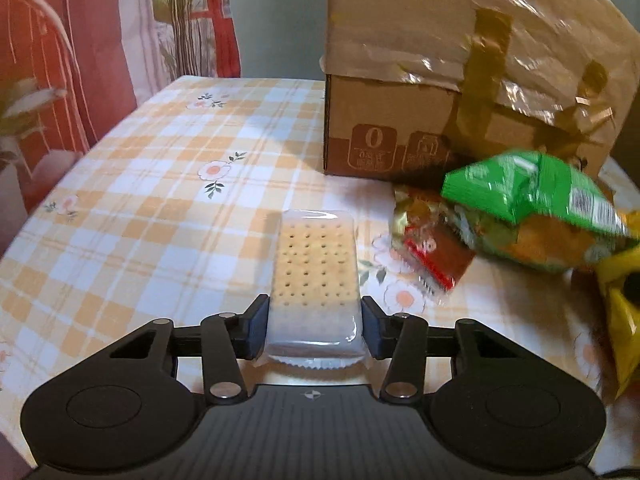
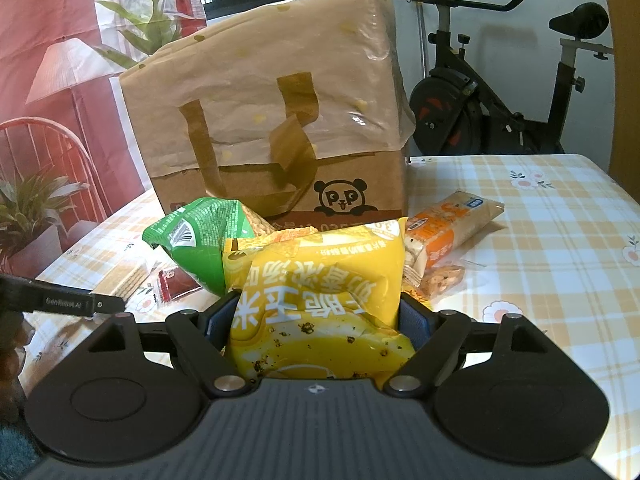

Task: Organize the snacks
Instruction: 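Grasp the yellow bag with right tool while left tool grasps white cracker pack, then lift yellow bag and cracker pack over the box and open both tools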

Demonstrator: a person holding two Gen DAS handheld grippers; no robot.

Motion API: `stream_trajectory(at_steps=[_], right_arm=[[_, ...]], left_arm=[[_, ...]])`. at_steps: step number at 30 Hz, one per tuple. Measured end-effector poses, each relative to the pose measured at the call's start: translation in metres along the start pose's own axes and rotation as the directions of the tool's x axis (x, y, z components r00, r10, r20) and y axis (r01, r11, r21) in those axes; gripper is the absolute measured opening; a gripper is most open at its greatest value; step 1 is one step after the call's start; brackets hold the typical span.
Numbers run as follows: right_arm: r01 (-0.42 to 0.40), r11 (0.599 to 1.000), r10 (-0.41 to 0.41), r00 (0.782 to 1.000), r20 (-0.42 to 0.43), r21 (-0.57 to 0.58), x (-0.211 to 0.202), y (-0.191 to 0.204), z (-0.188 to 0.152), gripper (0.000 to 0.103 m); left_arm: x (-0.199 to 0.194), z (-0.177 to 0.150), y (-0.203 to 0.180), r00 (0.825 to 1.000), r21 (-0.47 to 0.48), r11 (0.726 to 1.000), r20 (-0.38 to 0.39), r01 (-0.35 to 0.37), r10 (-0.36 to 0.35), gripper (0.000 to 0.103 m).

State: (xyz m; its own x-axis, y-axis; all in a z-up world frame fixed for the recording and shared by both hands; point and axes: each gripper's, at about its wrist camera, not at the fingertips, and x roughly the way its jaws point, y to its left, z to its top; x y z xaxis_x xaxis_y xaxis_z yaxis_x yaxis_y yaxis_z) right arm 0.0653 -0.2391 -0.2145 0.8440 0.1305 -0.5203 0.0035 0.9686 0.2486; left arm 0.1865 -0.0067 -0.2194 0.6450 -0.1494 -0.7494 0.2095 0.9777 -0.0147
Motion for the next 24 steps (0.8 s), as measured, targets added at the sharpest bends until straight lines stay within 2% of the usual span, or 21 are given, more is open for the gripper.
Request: stream_trajectory(at_steps=[6,9,14,24], right_arm=[[-0.004,1.000,0.004,1.000,-0.005,0.000,0.002,0.001,0.000,0.083],[-0.006,1.000,0.006,1.000,-0.004,0.001,0.002,0.000,-0.001,0.083],[-0.008,1.000,0.008,1.000,-0.004,0.004,0.002,0.000,-0.001,0.083],[-0.001,1.000,0.001,1.000,0.011,0.000,-0.002,0.001,0.000,0.082]], left_arm=[[0.010,0.008,-0.003,1.000,-0.011,1.000,0.015,-0.006,0.007,0.051],[0.013,0.007,-0.006,0.999,0.015,1.000,0.038,-0.021,0.020,0.050],[0.001,-0.004,-0.002,0.998,-0.035,0.999,0.061,-0.026,0.028,0.049],[-0.033,-0.008,-0.003,0.988,-0.060,0.997,0.154,0.044,-0.034,0.049]])
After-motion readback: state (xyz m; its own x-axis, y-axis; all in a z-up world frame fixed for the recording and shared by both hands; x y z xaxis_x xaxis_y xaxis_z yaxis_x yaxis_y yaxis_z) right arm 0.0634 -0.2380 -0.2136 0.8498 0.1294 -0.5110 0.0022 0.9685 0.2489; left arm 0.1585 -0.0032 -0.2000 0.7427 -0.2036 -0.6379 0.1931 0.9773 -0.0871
